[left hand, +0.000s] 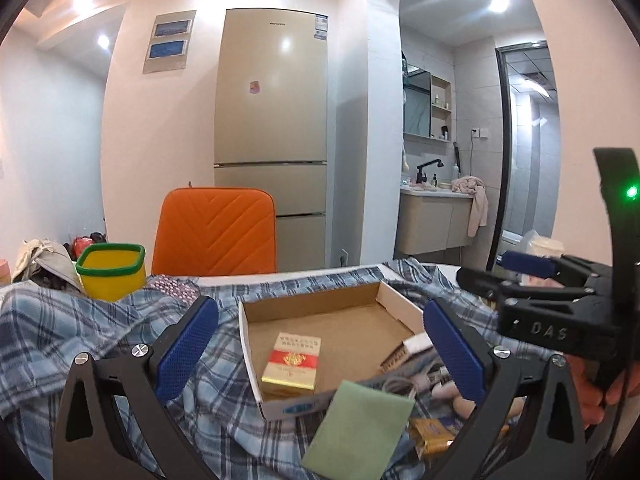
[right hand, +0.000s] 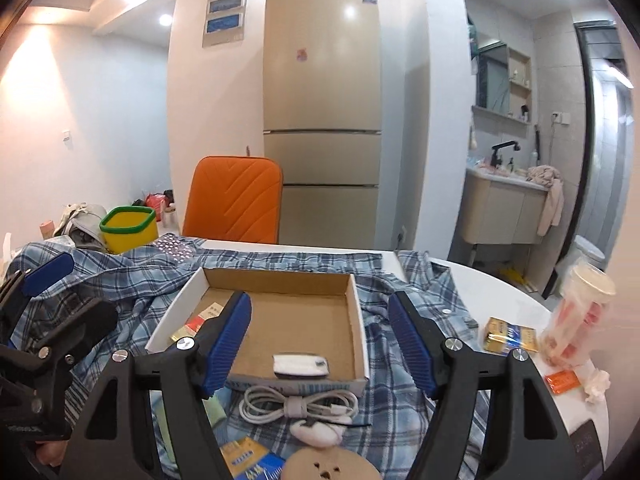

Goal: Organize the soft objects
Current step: 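Grasp the green cloth square with the left gripper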

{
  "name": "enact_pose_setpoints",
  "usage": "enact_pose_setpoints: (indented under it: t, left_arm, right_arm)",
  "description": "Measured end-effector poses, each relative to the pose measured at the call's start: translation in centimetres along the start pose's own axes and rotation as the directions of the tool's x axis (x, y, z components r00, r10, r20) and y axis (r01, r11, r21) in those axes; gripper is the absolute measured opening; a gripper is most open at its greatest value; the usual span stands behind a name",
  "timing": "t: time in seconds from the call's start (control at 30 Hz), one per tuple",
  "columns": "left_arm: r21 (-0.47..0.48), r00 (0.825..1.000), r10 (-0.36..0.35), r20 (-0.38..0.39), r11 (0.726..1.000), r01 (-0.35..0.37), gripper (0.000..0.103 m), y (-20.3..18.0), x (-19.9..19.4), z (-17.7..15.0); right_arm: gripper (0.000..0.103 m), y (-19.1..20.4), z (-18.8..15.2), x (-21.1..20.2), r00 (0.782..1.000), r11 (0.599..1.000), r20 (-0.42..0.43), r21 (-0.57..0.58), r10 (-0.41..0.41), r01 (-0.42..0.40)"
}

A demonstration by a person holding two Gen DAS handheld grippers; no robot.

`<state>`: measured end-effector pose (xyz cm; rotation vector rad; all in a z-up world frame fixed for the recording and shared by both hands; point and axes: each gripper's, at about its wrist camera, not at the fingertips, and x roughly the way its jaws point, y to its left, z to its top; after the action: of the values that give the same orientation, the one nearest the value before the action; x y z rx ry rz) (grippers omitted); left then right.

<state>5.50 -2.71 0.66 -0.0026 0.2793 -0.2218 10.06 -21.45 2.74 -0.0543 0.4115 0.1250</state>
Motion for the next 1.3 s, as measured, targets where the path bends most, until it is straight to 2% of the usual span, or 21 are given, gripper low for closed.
enact_pose_setpoints:
  t: [0.13, 0.3, 0.5, 0.63, 0.9, 1.03, 1.17, 1.3]
  left_arm:
    - [0.036, 0.999, -0.008, -0.032, 0.999, 0.009, 0.102, -0.7, 0.2, -1.2]
    - [0.034, 0.995, -0.055, -0.086, 0.998, 0.058, 0.102, -0.7, 0.8, -1.6]
    - [-0.008, 0.978, -0.108, -0.18, 0.994, 0.109, 0.102, 0.0, 2.2, -2.1]
    - [-0.029, 0.948, -0.166, -0.273, 0.986, 0.164, 0.102, 0.0, 3.9, -2.8]
    - [-0.058, 0.894, -0.245, -0.376, 0.969, 0.241, 0.095, -0.4, 5.5, -3.9]
    - [-0.05, 0.87, -0.238, -0.432, 0.969, 0.241, 0.094, -0.7, 6.4, -4.5]
    - [-0.061, 0.822, -0.254, -0.509, 0.964, 0.26, 0.094, -0.9, 7.7, -5.3]
    - [-0.058, 0.81, -0.254, -0.529, 0.963, 0.264, 0.094, -1.2, 7.9, -5.6]
  right_arm:
    - [0.073, -1.0, -1.4, -1.0, 0.999, 0.999, 0.023, 0.024, -0.027, 0.026]
    - [0.073, -1.5, -2.5, -1.0, 0.998, 0.999, 0.031, 0.005, -0.047, 0.047]
    - [0.073, -1.0, -2.7, -0.3, 1.0, 1.0, -0.001, -0.017, -0.007, 0.007]
    - [0.073, -0.8, -2.8, -0.3, 1.0, 1.0, -0.006, -0.01, 0.017, -0.017]
    - [0.073, -0.3, -3.0, -0.1, 0.999, 0.999, -0.026, -0.026, 0.037, -0.038]
    - [0.074, -0.3, -3.1, -0.1, 0.998, 0.999, -0.031, -0.024, 0.045, -0.046]
    - [0.074, -0.3, -3.1, -0.1, 0.998, 0.998, -0.033, -0.028, 0.049, -0.05]
    - [0.074, -0.2, -3.1, -0.1, 0.998, 0.998, -0.034, -0.031, 0.049, -0.05]
